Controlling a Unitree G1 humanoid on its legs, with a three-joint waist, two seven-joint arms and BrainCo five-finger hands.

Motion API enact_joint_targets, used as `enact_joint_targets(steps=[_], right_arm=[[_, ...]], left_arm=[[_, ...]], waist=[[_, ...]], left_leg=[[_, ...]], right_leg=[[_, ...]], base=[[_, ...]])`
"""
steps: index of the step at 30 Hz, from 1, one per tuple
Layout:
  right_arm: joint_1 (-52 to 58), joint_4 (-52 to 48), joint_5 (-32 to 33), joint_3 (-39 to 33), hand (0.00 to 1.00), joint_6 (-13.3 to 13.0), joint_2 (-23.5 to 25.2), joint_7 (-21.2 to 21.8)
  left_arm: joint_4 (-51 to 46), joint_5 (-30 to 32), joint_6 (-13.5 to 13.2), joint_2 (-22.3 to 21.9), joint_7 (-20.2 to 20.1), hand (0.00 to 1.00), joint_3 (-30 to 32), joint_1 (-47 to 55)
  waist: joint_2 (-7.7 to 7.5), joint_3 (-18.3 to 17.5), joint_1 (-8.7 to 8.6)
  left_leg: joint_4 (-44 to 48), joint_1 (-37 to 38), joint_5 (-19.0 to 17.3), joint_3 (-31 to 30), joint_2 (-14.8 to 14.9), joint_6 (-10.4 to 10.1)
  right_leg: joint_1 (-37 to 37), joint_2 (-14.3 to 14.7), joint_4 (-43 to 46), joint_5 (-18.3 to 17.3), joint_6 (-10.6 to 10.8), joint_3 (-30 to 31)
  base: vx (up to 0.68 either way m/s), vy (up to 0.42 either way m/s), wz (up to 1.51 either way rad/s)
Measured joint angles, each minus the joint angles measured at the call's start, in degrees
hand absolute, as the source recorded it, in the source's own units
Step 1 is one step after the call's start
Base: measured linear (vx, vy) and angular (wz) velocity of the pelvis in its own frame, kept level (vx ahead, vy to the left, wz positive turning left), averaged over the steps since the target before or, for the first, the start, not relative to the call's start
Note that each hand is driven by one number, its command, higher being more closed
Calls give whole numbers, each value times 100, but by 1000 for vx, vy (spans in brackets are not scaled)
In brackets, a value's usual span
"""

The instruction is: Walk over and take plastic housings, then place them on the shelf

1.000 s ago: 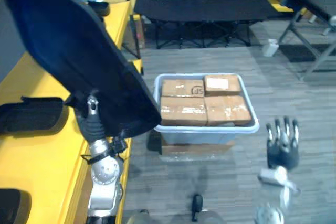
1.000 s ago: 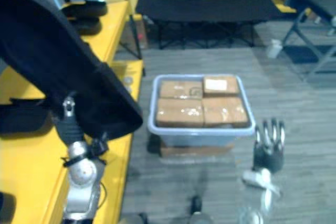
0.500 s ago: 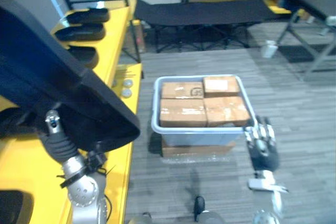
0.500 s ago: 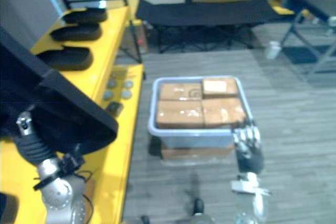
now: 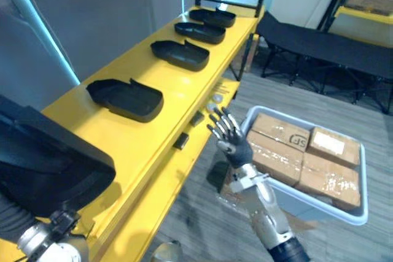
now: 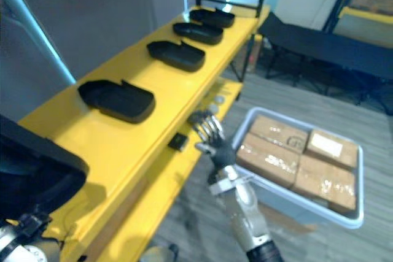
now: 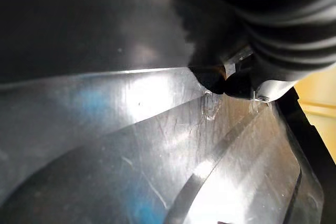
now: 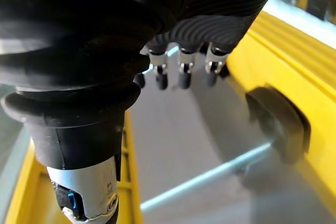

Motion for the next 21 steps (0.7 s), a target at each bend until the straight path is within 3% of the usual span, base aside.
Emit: enact_joint_targets(steps=[7,10,11,12,17,20,21], right_arm=[[29,207,11,-245,0,229,-115,13],[143,145,8,-503,0,237,-133,-12],[239,149,7,-596,0,241,-161,-38],[323,154,-14,-606,0,266,-213,-102],[370,160,-216,-495,0,313,-138,-3],[403,159,-469,-477,0,274,-142,-6],[447,158,-534,-445,0,223,-138,-57]], left_arm=[[48,-257,2,-3,-199,100,8,-47],[66,-495,-2,10,-693,100,-15,-100],[99,-578,-14,15,-863,100,-43,-114],[109,-707,-48,13,-1014,100,-88,-36],[155,-885,-140,35,-1123,100,-244,200],[148,-919,-215,203,-1367,100,-514,66],[150,-913,-230,351,-1488,100,-631,-42]], waist=[[-2,9,-9],[-45,37,-156],[-69,62,-129],[-103,82,22],[-149,203,69],[-287,367,-39],[-334,395,-75]], left_leg=[[258,-125,-129,-276,-57,19],[518,-607,-73,56,56,105],[508,-628,40,141,66,5],[473,-620,82,51,-23,25],[377,-692,148,-194,-256,136],[337,-741,125,-347,-434,183],[360,-834,130,-432,-485,180]], right_leg=[[287,8,97,-132,34,-397],[473,-90,202,-245,135,-1197],[536,-109,288,-268,204,-1375],[534,-190,368,-271,209,-1392],[505,-442,802,-440,-28,-1333],[491,-495,976,-1071,-330,-483],[388,-460,1114,-1436,-299,-72]], base=[[23,11,27],[40,19,143],[52,51,100],[96,139,89],[33,145,42],[-18,48,55],[-39,2,72]])
